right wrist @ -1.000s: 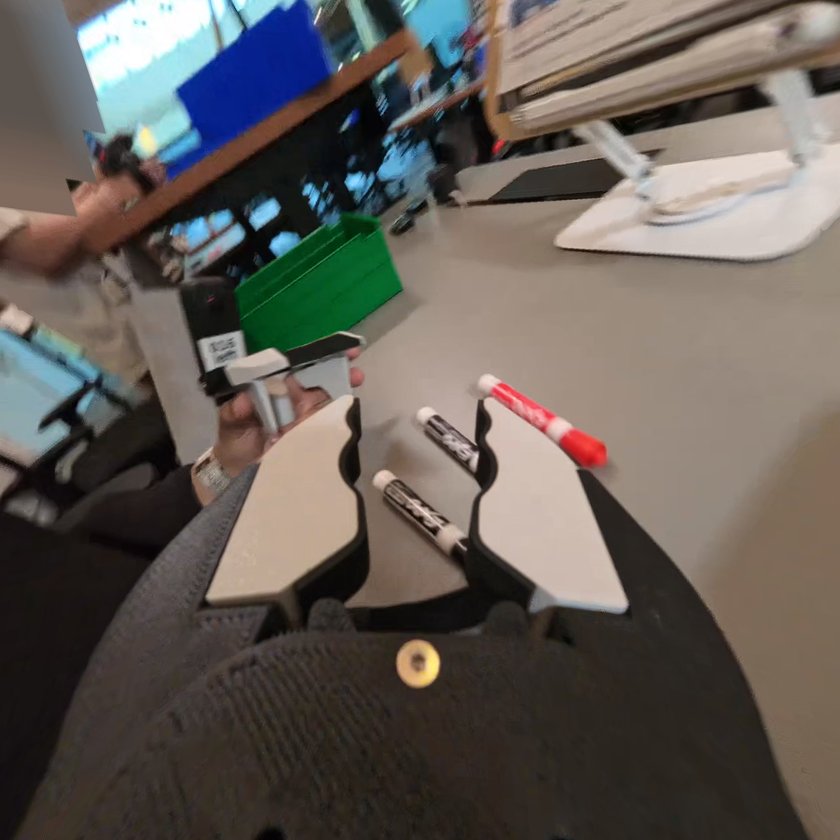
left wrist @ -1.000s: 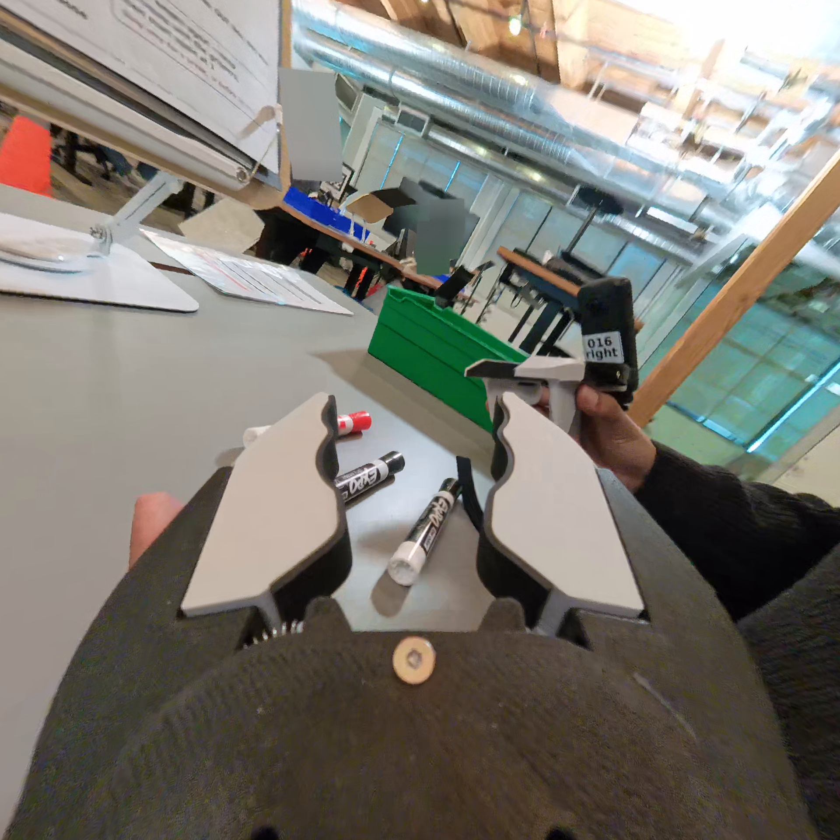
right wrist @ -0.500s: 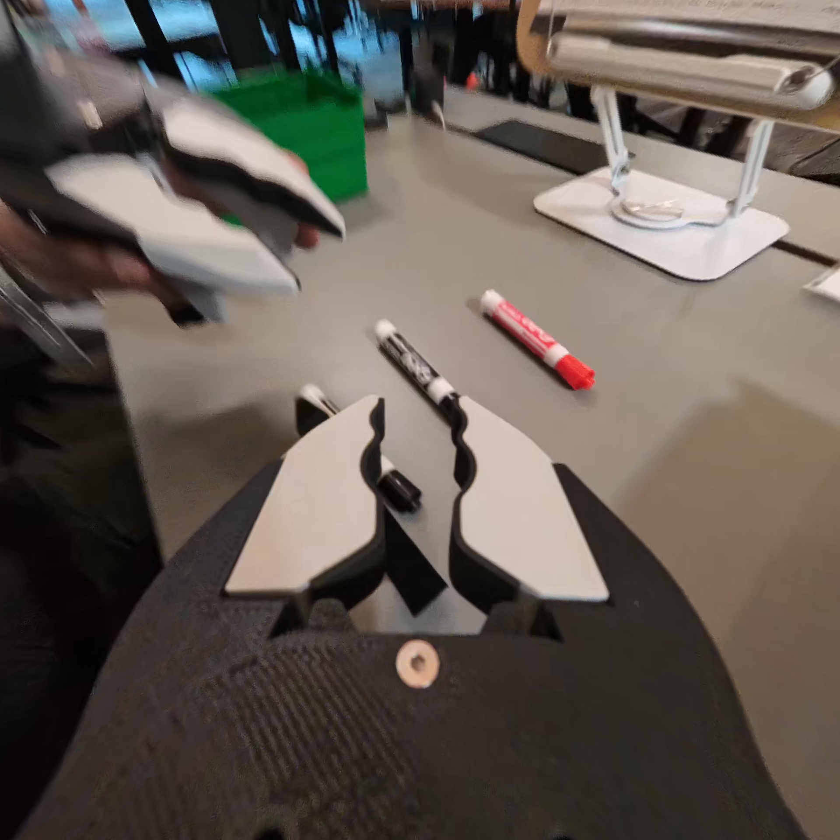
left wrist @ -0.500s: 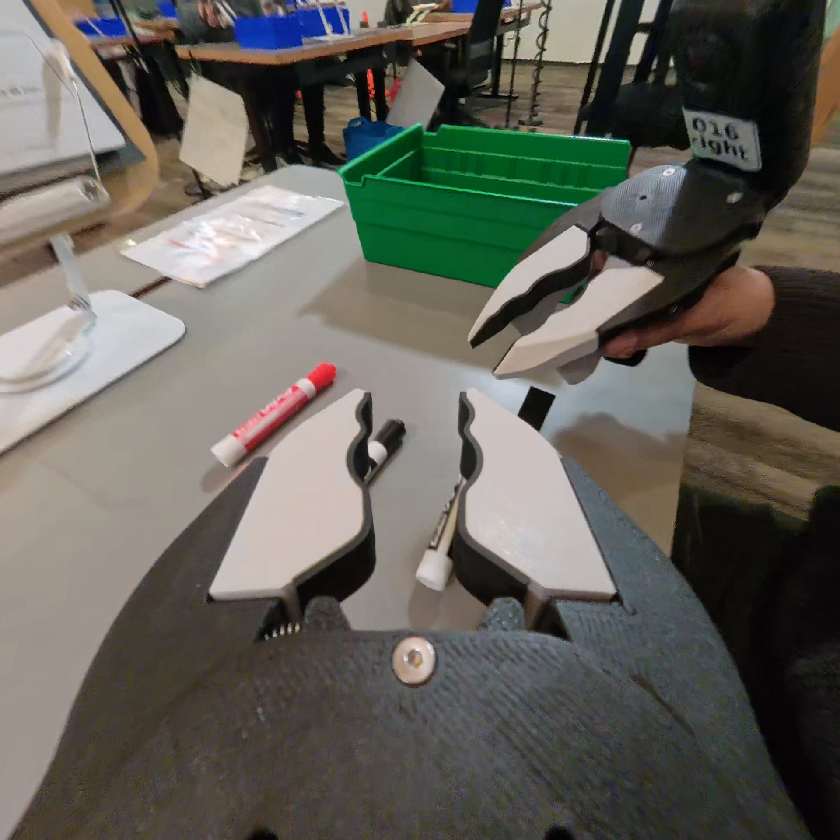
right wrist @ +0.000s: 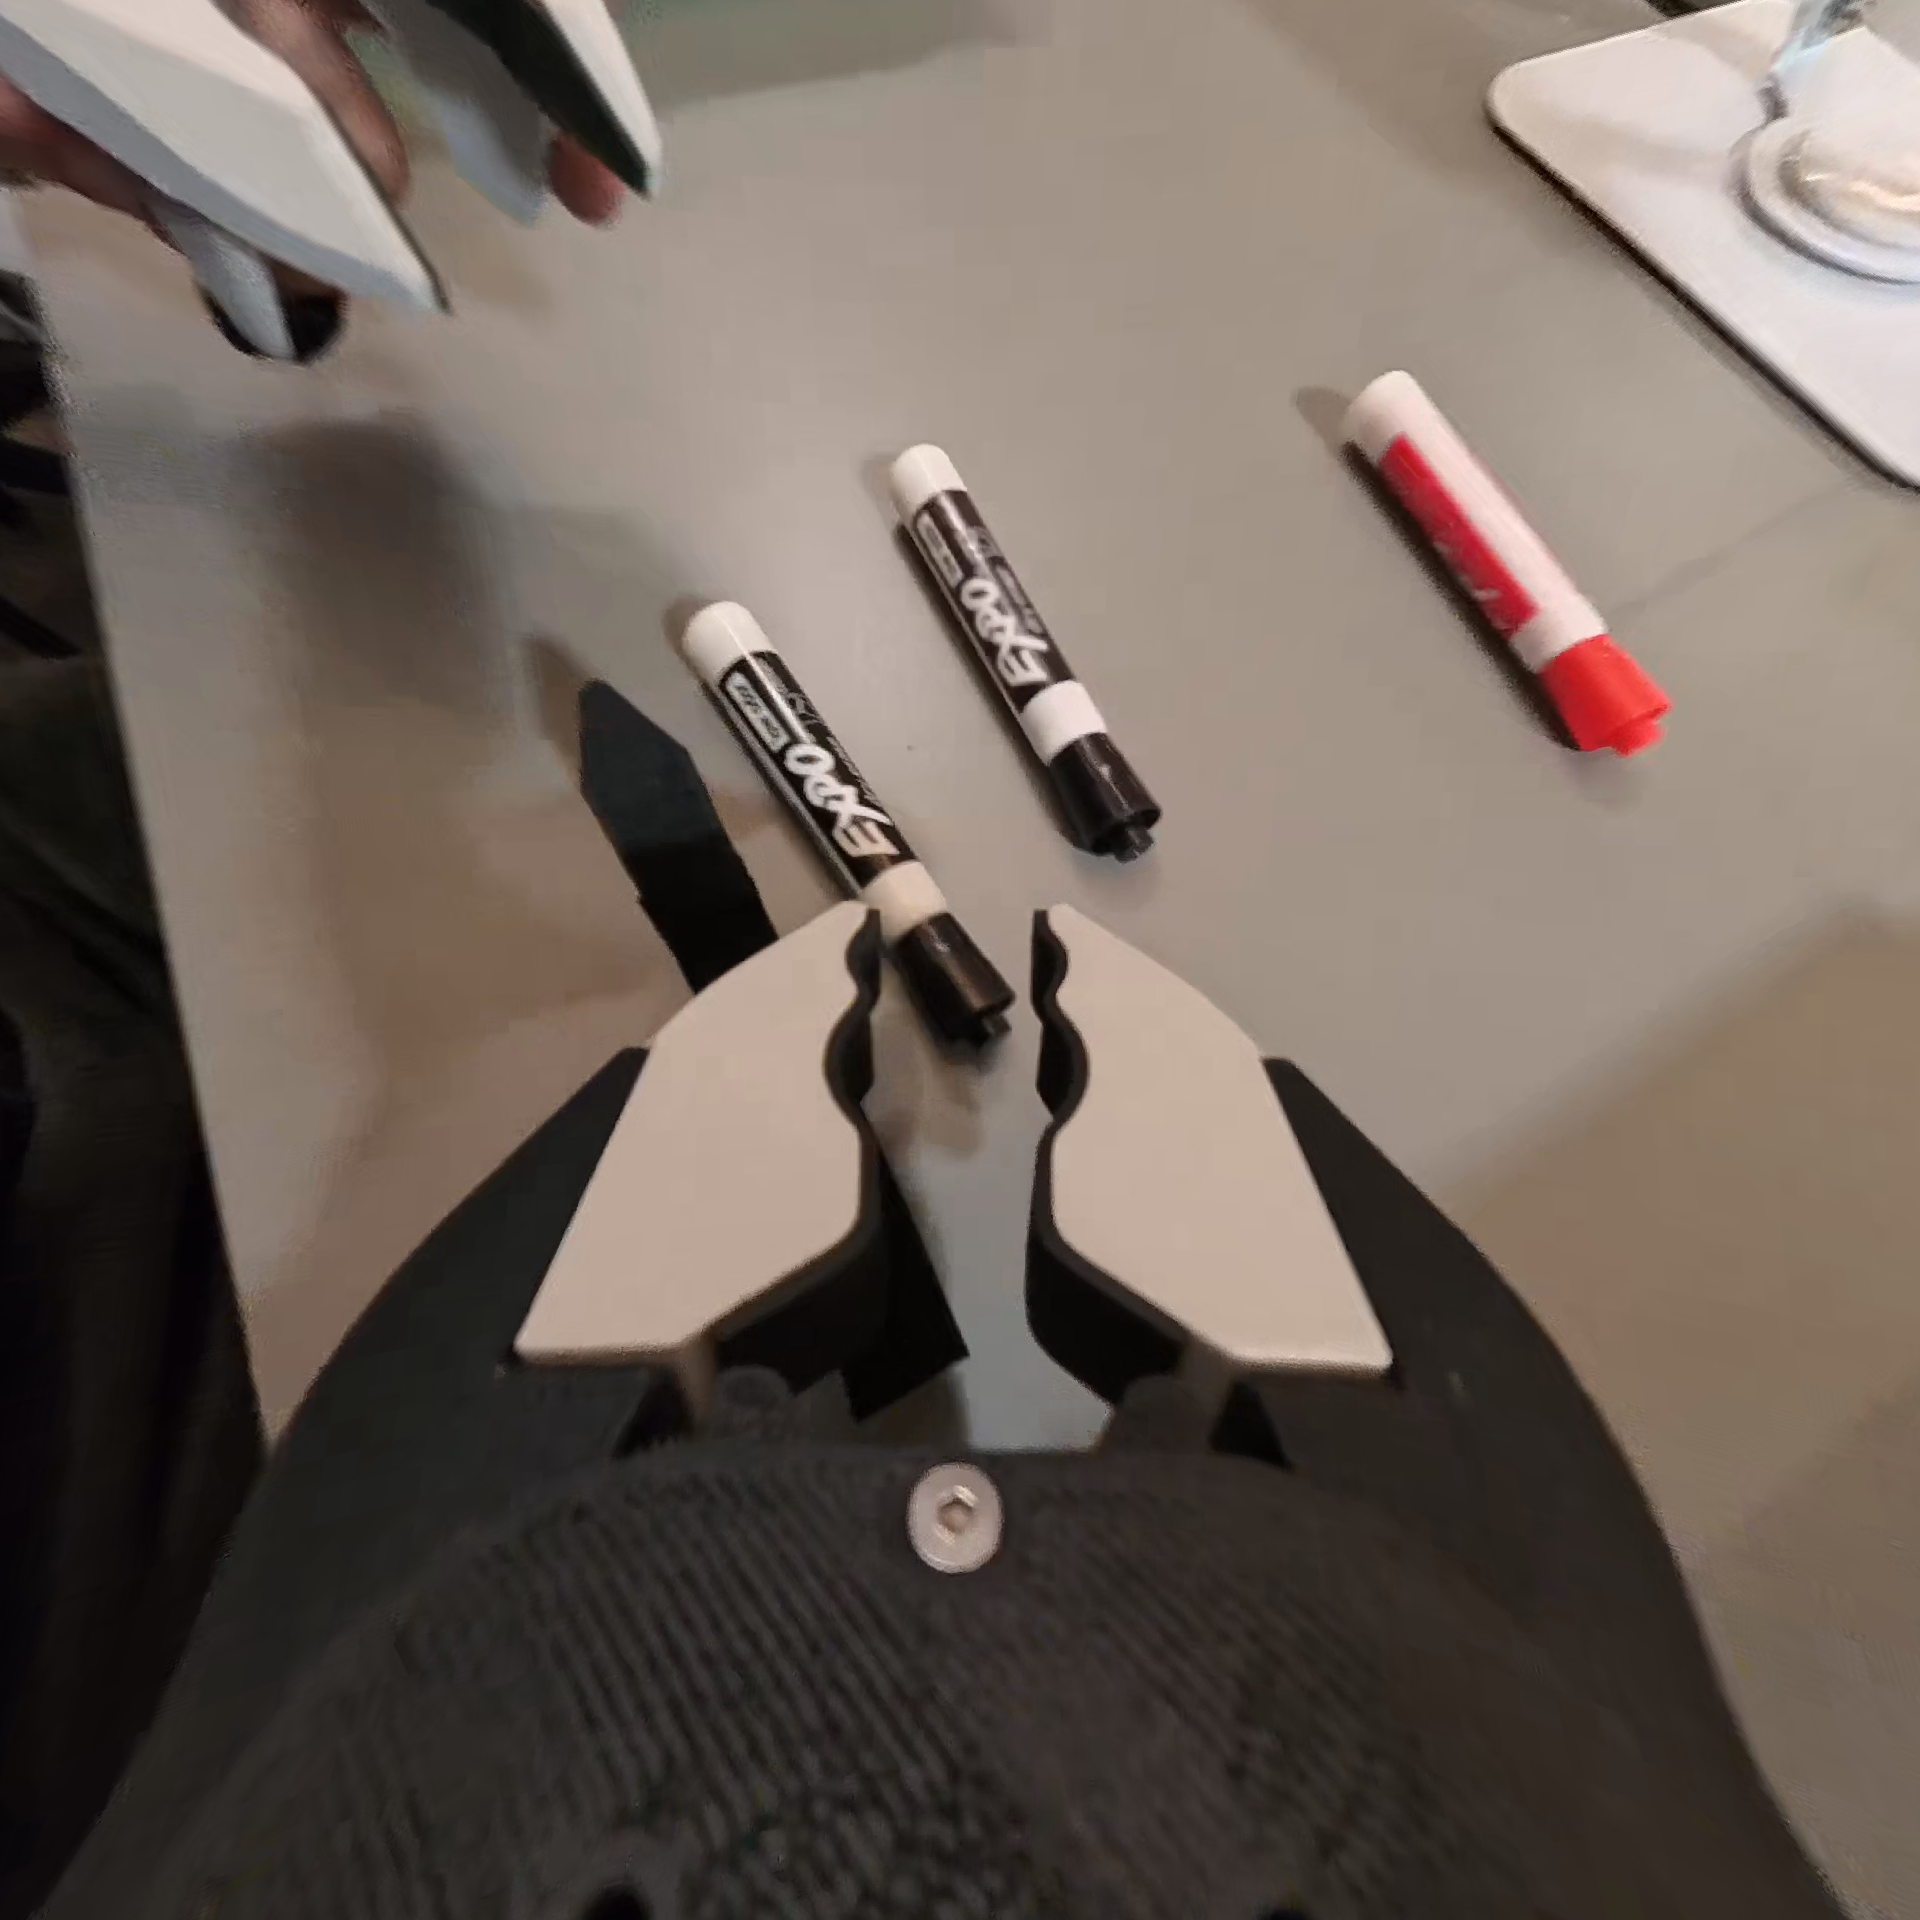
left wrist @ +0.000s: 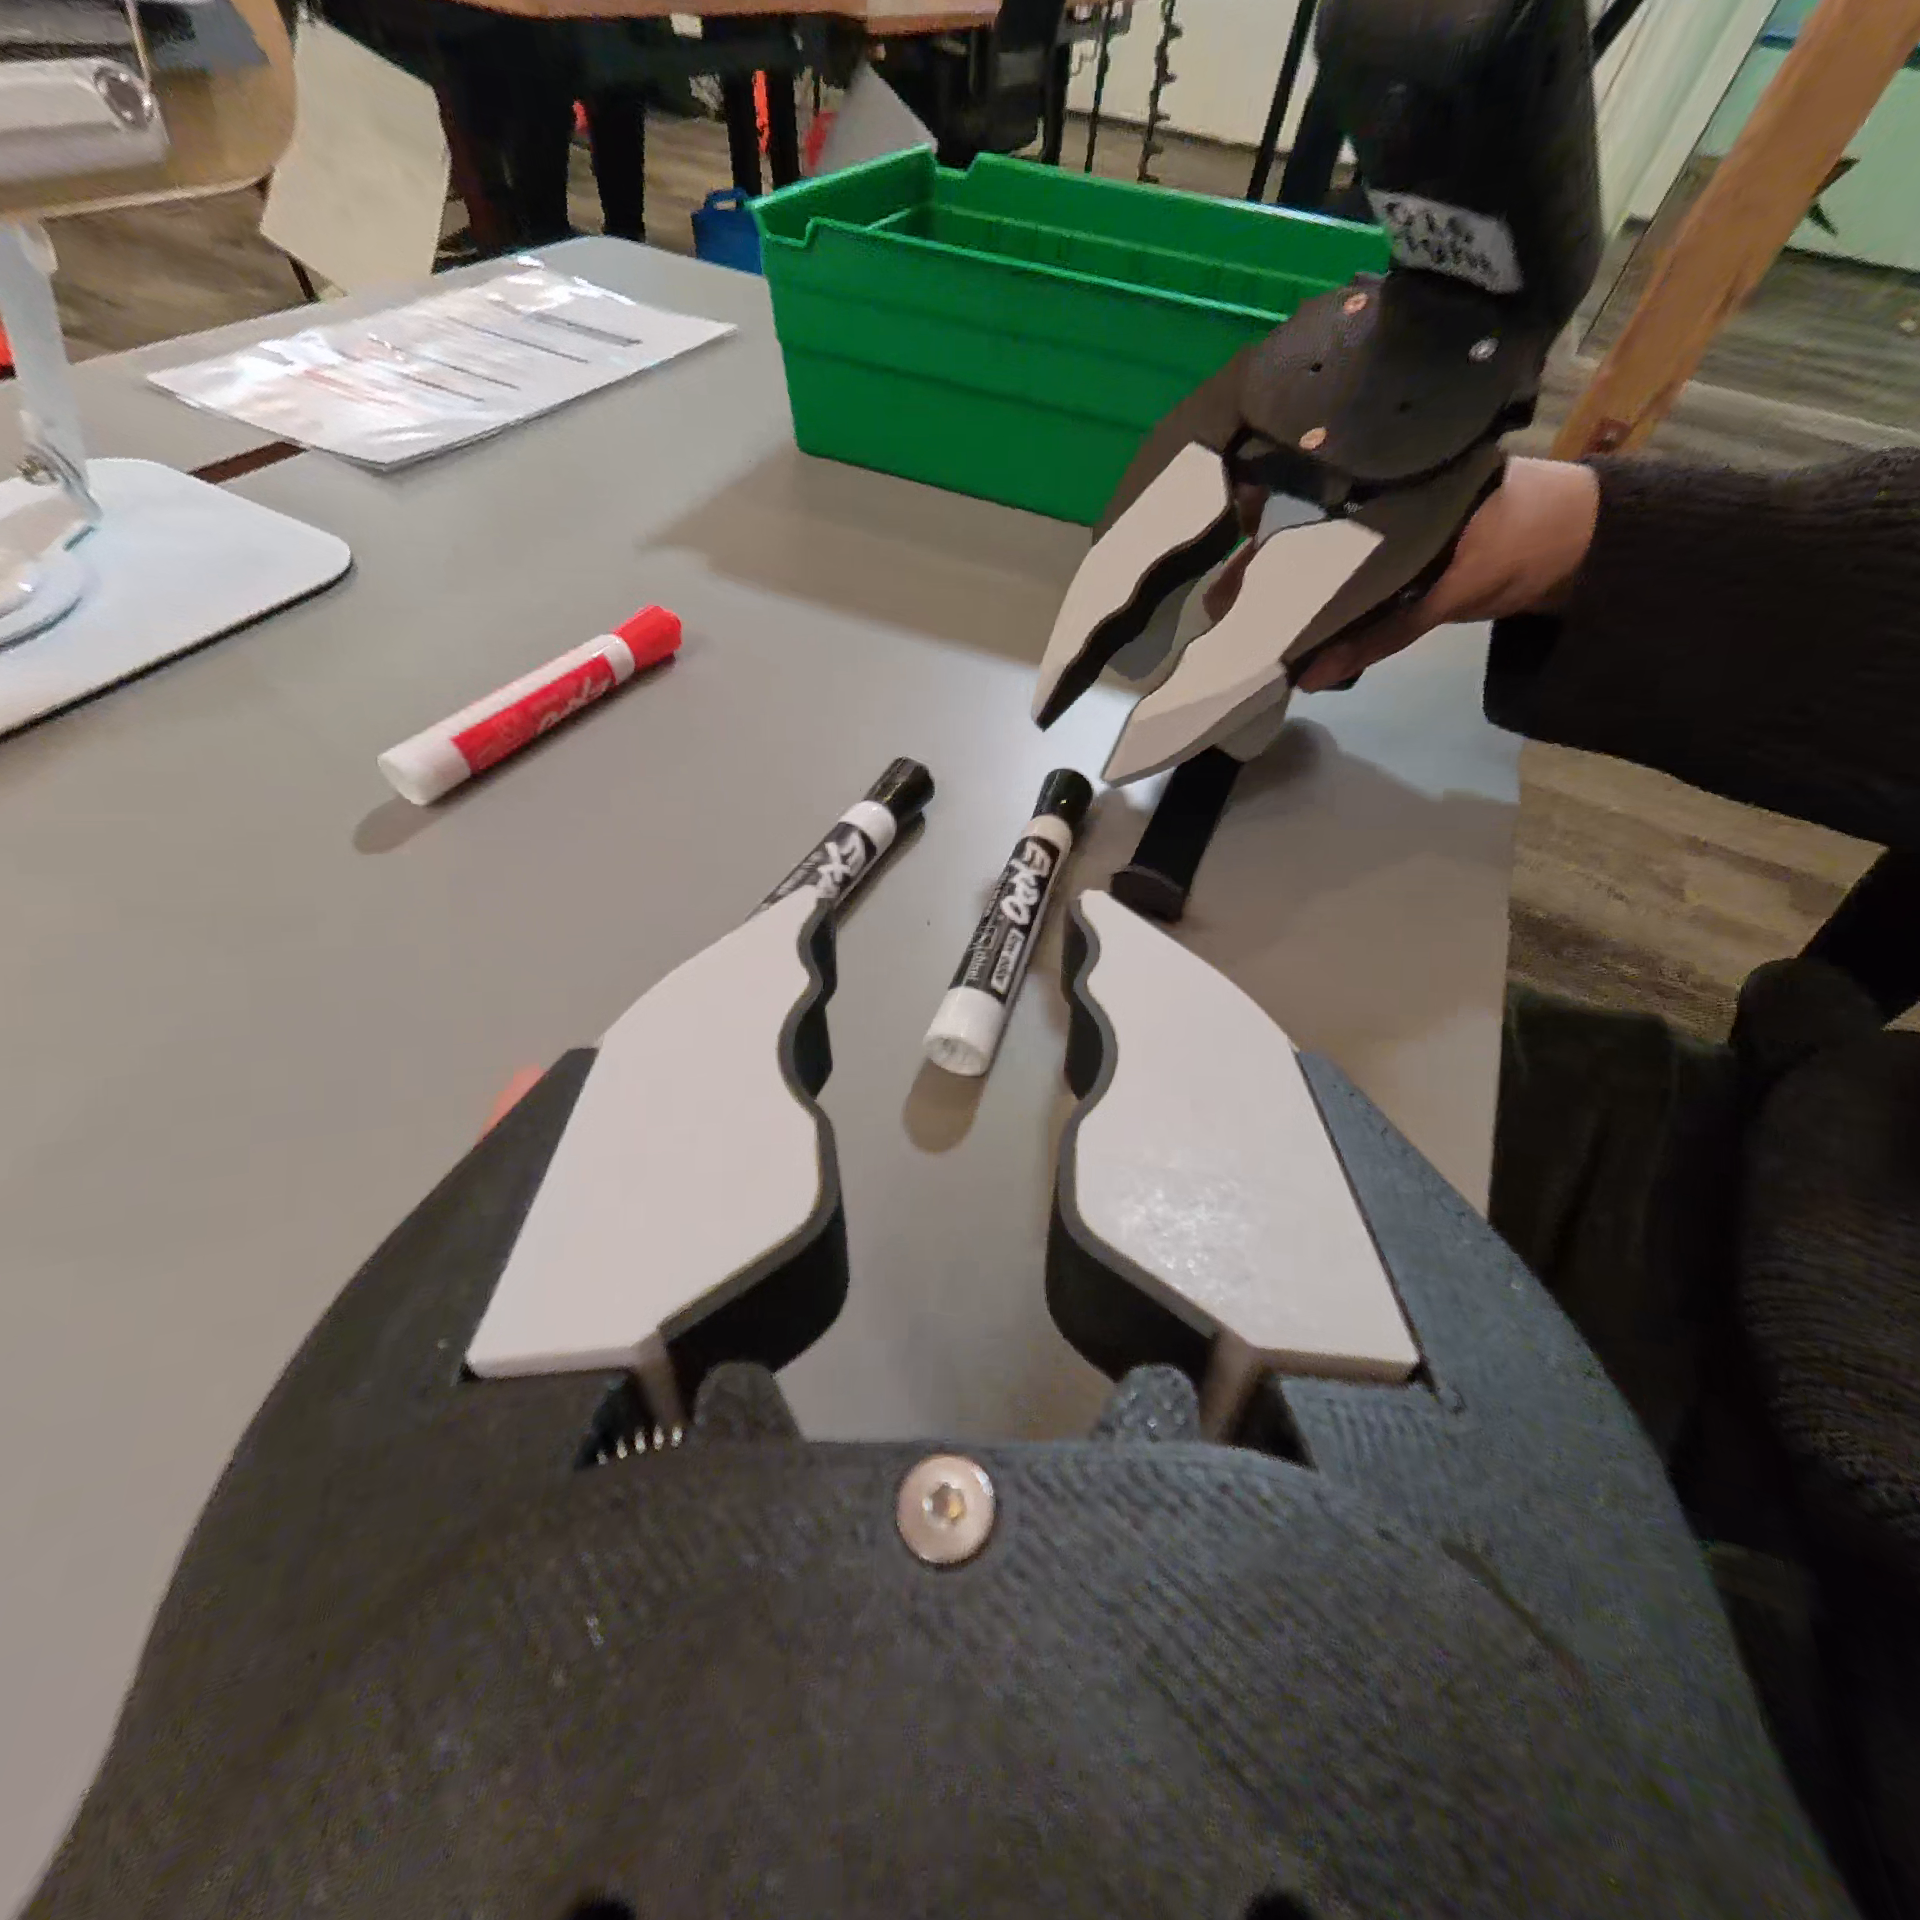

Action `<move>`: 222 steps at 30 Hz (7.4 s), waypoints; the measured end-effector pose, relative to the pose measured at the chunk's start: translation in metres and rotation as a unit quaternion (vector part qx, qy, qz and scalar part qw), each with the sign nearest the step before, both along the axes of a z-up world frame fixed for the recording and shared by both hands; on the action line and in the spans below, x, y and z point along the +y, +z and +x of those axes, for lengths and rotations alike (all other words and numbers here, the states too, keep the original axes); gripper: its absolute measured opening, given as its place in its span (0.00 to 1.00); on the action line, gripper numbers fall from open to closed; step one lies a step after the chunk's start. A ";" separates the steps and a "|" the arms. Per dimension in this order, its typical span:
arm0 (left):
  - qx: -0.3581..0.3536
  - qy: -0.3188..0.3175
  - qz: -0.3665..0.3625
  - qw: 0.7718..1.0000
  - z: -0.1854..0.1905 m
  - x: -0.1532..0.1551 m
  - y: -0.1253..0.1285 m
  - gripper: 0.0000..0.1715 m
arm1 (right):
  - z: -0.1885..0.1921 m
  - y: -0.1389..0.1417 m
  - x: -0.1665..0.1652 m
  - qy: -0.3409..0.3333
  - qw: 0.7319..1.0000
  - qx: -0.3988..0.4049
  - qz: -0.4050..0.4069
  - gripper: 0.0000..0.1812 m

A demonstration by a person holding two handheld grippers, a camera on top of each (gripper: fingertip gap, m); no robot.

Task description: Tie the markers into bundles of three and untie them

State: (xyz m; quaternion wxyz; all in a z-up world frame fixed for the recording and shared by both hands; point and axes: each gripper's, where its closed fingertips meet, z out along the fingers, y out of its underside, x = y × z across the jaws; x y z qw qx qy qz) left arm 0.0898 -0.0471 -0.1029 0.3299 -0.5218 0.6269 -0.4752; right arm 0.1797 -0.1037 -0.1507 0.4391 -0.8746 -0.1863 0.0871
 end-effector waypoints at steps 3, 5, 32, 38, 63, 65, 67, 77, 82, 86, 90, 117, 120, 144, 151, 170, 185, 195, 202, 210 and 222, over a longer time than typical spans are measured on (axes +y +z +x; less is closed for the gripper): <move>0.003 0.011 -0.006 1.000 0.004 0.007 -0.003 0.26 | -0.003 -0.003 -0.002 0.017 1.000 0.018 -0.009 0.16; 0.004 0.014 -0.015 1.000 0.007 0.008 -0.002 0.26 | 0.001 -0.010 -0.004 0.009 1.000 0.002 -0.022 0.18; 0.187 -0.038 0.172 0.967 0.023 -0.024 -0.080 0.18 | -0.003 0.009 -0.020 -0.011 0.998 -0.055 0.030 0.22; 0.191 -0.048 0.158 0.968 0.022 -0.026 -0.080 0.13 | -0.002 0.006 -0.022 -0.017 0.998 -0.058 0.023 0.22; 0.098 -0.084 0.072 0.989 0.014 -0.023 -0.034 0.11 | 0.002 0.014 -0.020 -0.027 0.997 -0.061 0.043 0.23; 0.084 -0.097 0.070 0.989 0.013 -0.028 -0.028 0.11 | -0.003 0.018 -0.019 -0.018 0.997 -0.060 0.055 0.23; 0.073 -0.107 0.072 0.989 0.012 -0.032 -0.023 0.11 | -0.008 0.024 -0.019 -0.006 0.996 -0.059 0.071 0.23; 0.041 -0.165 0.108 0.980 0.008 -0.067 -0.004 0.11 | -0.031 0.019 -0.022 0.051 0.989 -0.120 0.068 0.26; 0.030 -0.198 0.110 0.974 0.003 -0.084 0.007 0.11 | -0.041 0.008 -0.026 0.080 0.985 -0.148 0.044 0.24; 0.047 -0.215 0.115 0.969 -0.001 -0.089 0.003 0.11 | -0.057 -0.001 -0.034 0.119 0.980 -0.159 0.018 0.15; 0.065 -0.219 0.106 0.968 -0.005 -0.085 -0.007 0.11 | -0.067 0.002 -0.037 0.133 0.982 -0.135 0.016 0.15; 0.057 -0.228 0.064 0.970 -0.003 -0.094 -0.007 0.11 | -0.072 -0.004 -0.043 0.142 0.984 -0.103 -0.016 0.13; 0.055 -0.229 0.067 0.970 -0.003 -0.094 -0.005 0.11 | -0.072 -0.004 -0.043 0.142 0.984 -0.106 -0.018 0.12; 0.079 -0.229 0.096 0.966 -0.003 -0.095 -0.017 0.11 | -0.067 -0.017 -0.046 0.145 0.975 -0.158 -0.049 0.10; 0.078 -0.229 0.094 0.966 -0.003 -0.095 -0.016 0.11 | -0.070 -0.016 -0.046 0.148 0.977 -0.144 -0.050 0.10; 0.051 -0.187 0.081 0.978 0.005 -0.088 -0.008 0.23 | -0.066 -0.011 -0.050 0.143 0.976 -0.151 -0.071 0.08; 0.066 -0.214 0.090 0.970 0.001 -0.094 -0.014 0.12 | -0.065 -0.015 -0.050 0.138 0.977 -0.138 -0.079 0.07; 0.076 -0.214 0.092 0.969 0.000 -0.092 -0.018 0.12 | -0.064 -0.016 -0.050 0.137 0.977 -0.143 -0.082 0.08; 0.079 -0.165 0.102 0.978 0.007 -0.076 -0.023 0.35 | -0.055 -0.013 -0.050 0.118 0.975 -0.166 -0.092 0.08; 0.114 0.040 0.090 0.989 0.025 0.017 -0.040 0.35 | -0.020 -0.008 -0.064 0.075 0.980 -0.148 -0.109 0.08; 0.228 0.007 0.137 0.964 0.058 0.036 -0.080 0.13 | -0.016 -0.009 -0.096 0.040 0.979 -0.136 -0.148 0.08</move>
